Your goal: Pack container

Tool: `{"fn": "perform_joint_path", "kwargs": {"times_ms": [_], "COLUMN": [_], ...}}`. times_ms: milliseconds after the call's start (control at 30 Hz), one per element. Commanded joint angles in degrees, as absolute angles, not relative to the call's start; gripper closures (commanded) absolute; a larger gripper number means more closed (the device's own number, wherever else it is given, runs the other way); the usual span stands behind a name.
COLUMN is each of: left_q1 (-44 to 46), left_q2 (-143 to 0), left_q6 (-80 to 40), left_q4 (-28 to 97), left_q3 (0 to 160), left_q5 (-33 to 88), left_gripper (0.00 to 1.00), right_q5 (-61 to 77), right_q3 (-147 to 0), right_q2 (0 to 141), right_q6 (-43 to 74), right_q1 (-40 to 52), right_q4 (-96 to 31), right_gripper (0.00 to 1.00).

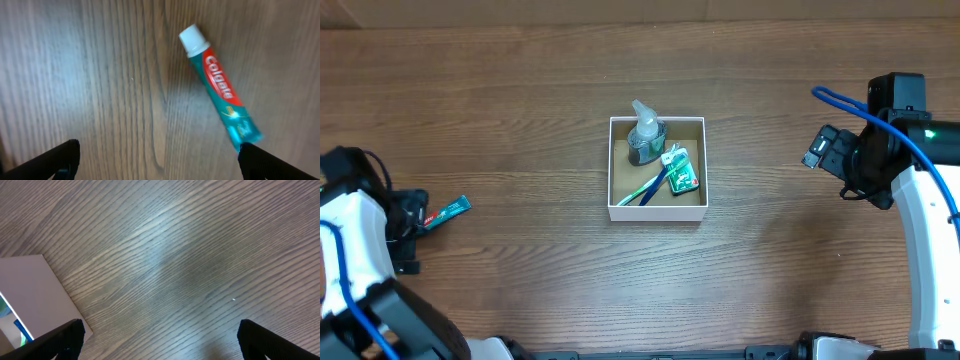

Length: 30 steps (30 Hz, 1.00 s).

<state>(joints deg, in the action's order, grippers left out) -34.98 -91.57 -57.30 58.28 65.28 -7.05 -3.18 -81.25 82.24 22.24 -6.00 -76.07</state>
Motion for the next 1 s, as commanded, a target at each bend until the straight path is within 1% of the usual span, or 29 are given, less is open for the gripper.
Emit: {"fn": "perform_joint_path", "kwargs": {"times_ms": [0, 333, 567, 967], "left_q1": [-35.1, -35.1, -35.1, -34.4], "left_q2": [-96.9, -105.7, -106.3, -106.7], "left_q6": [-58.6, -59.2, -58.7, -58.7], "left_q4": [55.7, 48.3, 43.1, 39.0], "left_q3": [64.6, 64.6, 64.6, 64.6], "left_q5": [-6.6, -6.1, -6.1, -6.2], "left_gripper": [0.00, 0.00, 0.00, 0.00], "right_q5": [-3.3, -3.3, -3.3, -3.3], "right_q3": [-81.3, -81.3, -81.3, -81.3], "right_q2": [82.2, 82.2, 82.2, 82.2], "right_q6": [22.0, 22.0, 22.0, 22.0], "right_q1": [-6.2, -6.2, -6.2, -6.2], "right_q4": [-76.1, -76.0, -76.0, -76.4], "right_gripper": [0.00, 0.00, 0.00, 0.00]}}
